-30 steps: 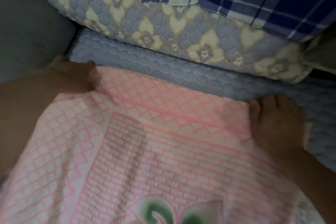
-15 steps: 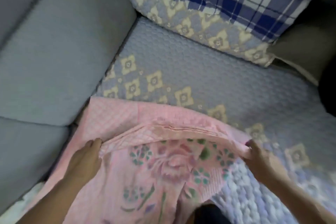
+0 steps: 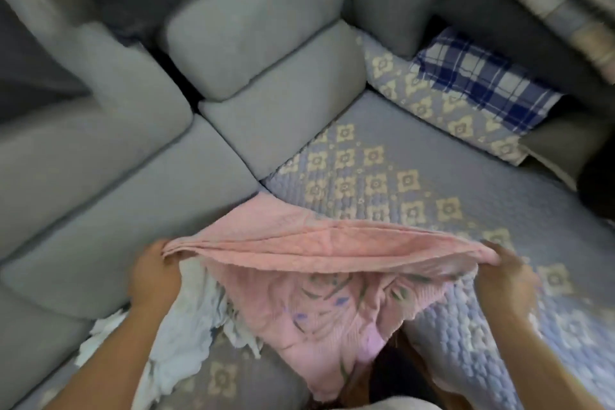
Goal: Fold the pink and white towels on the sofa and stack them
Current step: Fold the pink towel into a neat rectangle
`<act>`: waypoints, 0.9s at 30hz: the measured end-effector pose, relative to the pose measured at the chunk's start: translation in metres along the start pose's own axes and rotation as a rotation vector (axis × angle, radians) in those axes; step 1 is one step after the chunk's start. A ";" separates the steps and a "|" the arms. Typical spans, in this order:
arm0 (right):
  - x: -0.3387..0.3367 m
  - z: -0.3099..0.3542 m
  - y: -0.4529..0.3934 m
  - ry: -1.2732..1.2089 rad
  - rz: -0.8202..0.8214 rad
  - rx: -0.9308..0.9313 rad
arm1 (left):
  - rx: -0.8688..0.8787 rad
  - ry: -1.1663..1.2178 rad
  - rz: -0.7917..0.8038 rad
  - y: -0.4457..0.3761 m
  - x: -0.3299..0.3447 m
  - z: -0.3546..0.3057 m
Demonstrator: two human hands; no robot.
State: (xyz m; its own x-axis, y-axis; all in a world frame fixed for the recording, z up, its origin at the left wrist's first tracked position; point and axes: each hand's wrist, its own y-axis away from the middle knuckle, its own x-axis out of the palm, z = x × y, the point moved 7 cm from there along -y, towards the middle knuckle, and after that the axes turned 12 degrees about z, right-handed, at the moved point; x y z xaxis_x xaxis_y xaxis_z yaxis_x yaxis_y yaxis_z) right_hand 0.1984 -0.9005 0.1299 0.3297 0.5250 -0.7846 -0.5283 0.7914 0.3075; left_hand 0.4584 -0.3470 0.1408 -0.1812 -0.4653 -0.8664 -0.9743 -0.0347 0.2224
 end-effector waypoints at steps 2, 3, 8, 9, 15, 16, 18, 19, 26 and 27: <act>-0.038 0.059 0.021 -0.119 -0.084 -0.046 | -0.007 0.227 -0.174 0.015 -0.069 -0.018; -0.059 0.091 0.029 -0.186 -0.116 -0.067 | 0.033 0.334 -0.248 0.021 -0.106 -0.032; -0.153 0.247 0.081 -0.676 -0.274 -0.377 | 0.223 0.992 -0.457 0.057 -0.270 -0.079; -0.167 0.273 0.100 -0.786 -0.249 -0.460 | 0.278 1.011 -0.481 0.073 -0.298 -0.092; -0.152 0.361 0.198 -1.242 0.476 -0.818 | 0.684 0.894 -0.324 0.171 -0.349 -0.166; -0.137 0.363 0.215 -1.263 0.650 -0.837 | 0.716 0.918 -0.255 0.184 -0.341 -0.178; -0.110 0.361 0.240 -1.170 0.893 -0.837 | 0.685 0.945 -0.195 0.200 -0.322 -0.193; -0.101 0.359 0.250 -1.109 0.973 -0.856 | 0.622 0.915 -0.237 0.203 -0.315 -0.196; -0.061 0.338 0.309 -0.808 0.886 -0.956 | 0.257 0.994 -0.180 0.236 -0.216 -0.212; -0.056 0.330 0.310 -0.810 0.851 -0.948 | 0.256 1.043 -0.109 0.243 -0.197 -0.211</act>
State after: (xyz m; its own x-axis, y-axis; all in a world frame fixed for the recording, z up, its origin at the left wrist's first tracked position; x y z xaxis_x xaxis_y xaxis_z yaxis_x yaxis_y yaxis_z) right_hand 0.2747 -0.5812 0.4472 -0.1633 0.9857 0.0413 -0.9690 -0.1524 -0.1945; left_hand 0.2860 -0.4506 0.4602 -0.0070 -0.9991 -0.0412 -0.9992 0.0085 -0.0378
